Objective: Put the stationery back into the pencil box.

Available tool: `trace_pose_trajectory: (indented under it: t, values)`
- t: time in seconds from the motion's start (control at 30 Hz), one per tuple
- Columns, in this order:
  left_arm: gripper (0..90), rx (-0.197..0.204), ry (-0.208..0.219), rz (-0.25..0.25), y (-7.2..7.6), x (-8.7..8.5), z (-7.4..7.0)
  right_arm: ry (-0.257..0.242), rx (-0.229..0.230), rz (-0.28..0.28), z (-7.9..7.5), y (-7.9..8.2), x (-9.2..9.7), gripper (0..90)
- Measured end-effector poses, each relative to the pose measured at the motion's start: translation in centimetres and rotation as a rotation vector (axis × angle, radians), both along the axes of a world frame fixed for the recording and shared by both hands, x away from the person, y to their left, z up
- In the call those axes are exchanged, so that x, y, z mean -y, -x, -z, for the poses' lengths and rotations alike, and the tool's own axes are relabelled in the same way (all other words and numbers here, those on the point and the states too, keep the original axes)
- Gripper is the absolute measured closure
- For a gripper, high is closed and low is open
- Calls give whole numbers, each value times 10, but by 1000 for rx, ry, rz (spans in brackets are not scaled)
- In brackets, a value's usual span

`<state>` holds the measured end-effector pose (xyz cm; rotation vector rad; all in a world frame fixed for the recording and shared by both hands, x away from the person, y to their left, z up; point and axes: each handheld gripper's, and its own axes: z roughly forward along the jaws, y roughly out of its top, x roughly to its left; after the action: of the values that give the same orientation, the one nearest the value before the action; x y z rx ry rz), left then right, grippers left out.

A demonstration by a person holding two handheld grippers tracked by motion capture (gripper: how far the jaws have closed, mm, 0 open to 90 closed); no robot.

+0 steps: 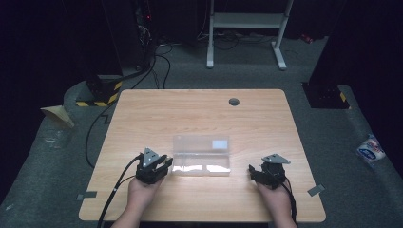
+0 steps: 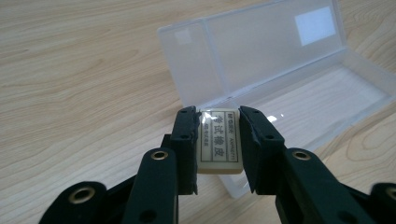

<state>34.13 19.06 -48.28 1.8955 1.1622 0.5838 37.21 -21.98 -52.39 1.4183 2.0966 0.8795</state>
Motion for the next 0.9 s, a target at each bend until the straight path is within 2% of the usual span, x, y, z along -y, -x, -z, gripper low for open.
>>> trace_pose_trajectory:
  t: [0.17,0.3,0.33,0.57,0.73,0.9]
  values:
    - [680,-2,-9,-12,-3,14,1,0,0,0,0,0,0,271]
    - [680,-26,-15,-33,-9,23,4,0,0,0,0,0,0,271]
    - [680,-38,-1,-50,-11,25,6,0,0,0,0,0,0,271]
    - [680,-43,-16,-55,-15,37,9,0,0,-3,0,0,0,273]
    - [680,-56,-32,-61,-17,41,14,-1,1,-9,0,0,0,273]
    - [679,-70,-28,-61,-19,41,17,0,1,-9,0,0,0,274]
